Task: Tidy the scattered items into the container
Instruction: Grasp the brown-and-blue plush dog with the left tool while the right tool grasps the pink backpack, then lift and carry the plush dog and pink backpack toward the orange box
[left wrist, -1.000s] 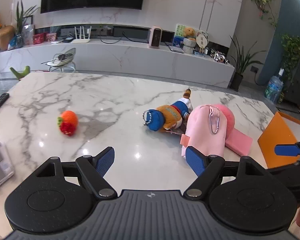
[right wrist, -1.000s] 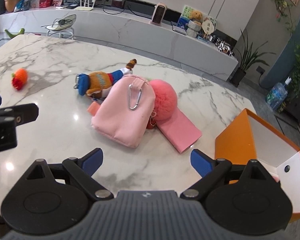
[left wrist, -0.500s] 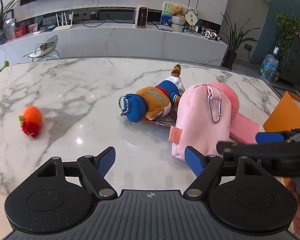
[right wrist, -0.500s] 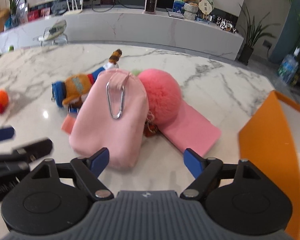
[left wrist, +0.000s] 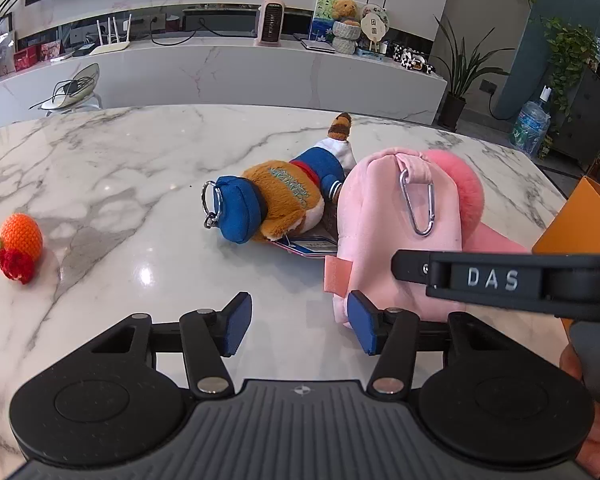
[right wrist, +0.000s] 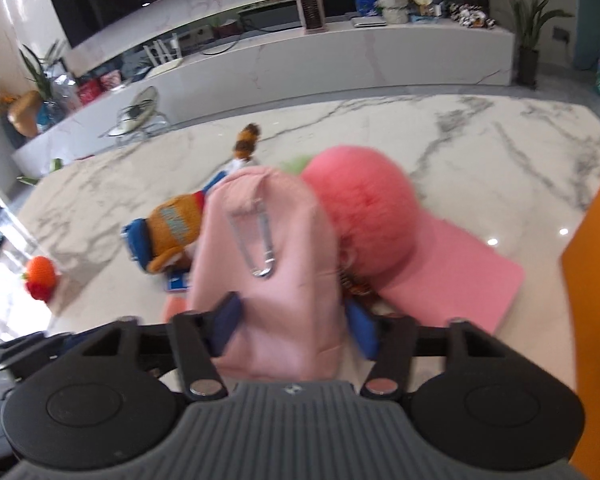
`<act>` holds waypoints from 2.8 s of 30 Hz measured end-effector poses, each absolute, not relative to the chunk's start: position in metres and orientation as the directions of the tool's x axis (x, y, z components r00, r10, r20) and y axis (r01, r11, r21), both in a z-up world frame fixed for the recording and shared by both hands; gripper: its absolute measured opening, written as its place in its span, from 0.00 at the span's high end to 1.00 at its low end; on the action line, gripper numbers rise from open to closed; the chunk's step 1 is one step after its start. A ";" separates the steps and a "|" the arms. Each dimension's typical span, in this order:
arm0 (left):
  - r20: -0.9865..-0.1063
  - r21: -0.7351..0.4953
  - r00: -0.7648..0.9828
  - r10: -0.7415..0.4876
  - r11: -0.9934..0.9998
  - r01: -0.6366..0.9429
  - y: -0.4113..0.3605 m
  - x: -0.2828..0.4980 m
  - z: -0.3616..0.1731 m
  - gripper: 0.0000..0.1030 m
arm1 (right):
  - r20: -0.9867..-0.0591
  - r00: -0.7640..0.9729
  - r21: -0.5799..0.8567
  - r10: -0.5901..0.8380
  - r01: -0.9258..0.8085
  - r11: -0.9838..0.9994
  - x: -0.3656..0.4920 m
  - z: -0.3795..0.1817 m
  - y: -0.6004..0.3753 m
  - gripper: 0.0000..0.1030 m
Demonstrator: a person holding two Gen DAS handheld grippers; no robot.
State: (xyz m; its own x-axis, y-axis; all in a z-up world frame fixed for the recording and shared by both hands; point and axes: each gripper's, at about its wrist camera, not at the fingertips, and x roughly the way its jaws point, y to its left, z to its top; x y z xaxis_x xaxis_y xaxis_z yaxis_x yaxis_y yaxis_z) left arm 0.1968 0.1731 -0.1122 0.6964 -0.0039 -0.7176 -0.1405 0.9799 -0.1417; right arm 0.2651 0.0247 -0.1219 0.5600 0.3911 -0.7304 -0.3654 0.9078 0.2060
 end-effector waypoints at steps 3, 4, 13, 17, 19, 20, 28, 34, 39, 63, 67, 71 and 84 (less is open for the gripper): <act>-0.714 -0.098 0.700 0.023 0.986 -0.133 0.169 0.196 -0.109 0.42 | -0.718 0.583 0.167 0.379 -0.384 0.908 0.259 -0.118 0.028 0.64; -0.709 -0.074 0.705 0.036 0.989 -0.125 0.167 0.196 -0.106 0.41 | -0.712 0.587 0.166 0.384 -0.391 0.905 0.258 -0.116 0.026 0.69; -0.655 0.104 0.743 0.138 0.990 -0.093 0.159 0.204 -0.086 0.22 | -0.656 0.663 0.091 0.360 -0.404 0.910 0.248 -0.087 0.009 0.77; -0.640 0.158 0.754 0.148 0.986 -0.059 0.159 0.216 -0.084 0.18 | -0.669 0.663 0.083 0.336 -0.383 0.920 0.250 -0.091 -0.002 0.77; -0.626 0.196 0.764 0.154 0.980 -0.036 0.159 0.222 -0.083 0.14 | -0.683 0.651 0.100 0.331 -0.366 0.925 0.253 -0.097 -0.005 0.77; -0.620 0.215 0.769 0.153 0.976 -0.020 0.159 0.226 -0.083 0.14 | -0.688 0.646 0.108 0.331 -0.360 0.927 0.255 -0.099 -0.007 0.77; -0.635 0.239 0.768 0.083 0.967 0.093 0.170 0.263 -0.097 0.13 | -0.643 0.678 0.084 0.355 -0.399 0.913 0.268 -0.091 0.010 0.77; -0.664 0.194 0.745 0.057 0.976 0.098 0.180 0.279 -0.114 0.13 | -0.646 0.672 0.087 0.363 -0.407 0.909 0.274 -0.096 0.012 0.77; -0.669 0.178 0.741 0.048 0.979 0.098 0.180 0.284 -0.122 0.14 | -0.649 0.670 0.089 0.361 -0.404 0.910 0.273 -0.099 0.010 0.77; -0.664 0.078 0.743 0.082 0.996 -0.040 0.176 0.204 -0.072 0.33 | -0.691 0.640 0.070 0.336 -0.403 0.913 0.221 -0.075 -0.002 0.78; -0.666 0.103 0.738 0.108 0.993 -0.053 0.162 0.184 -0.055 0.33 | -0.688 0.642 0.067 0.338 -0.408 0.910 0.199 -0.065 -0.008 0.79; -0.660 0.097 0.743 0.106 0.994 -0.056 0.149 0.159 -0.042 0.33 | -0.669 0.656 0.068 0.349 -0.413 0.908 0.177 -0.053 -0.015 0.79; -0.595 0.155 0.796 0.108 0.988 -0.018 0.099 0.097 0.006 0.33 | -0.566 0.744 0.091 0.355 -0.371 0.924 0.108 -0.012 -0.060 0.79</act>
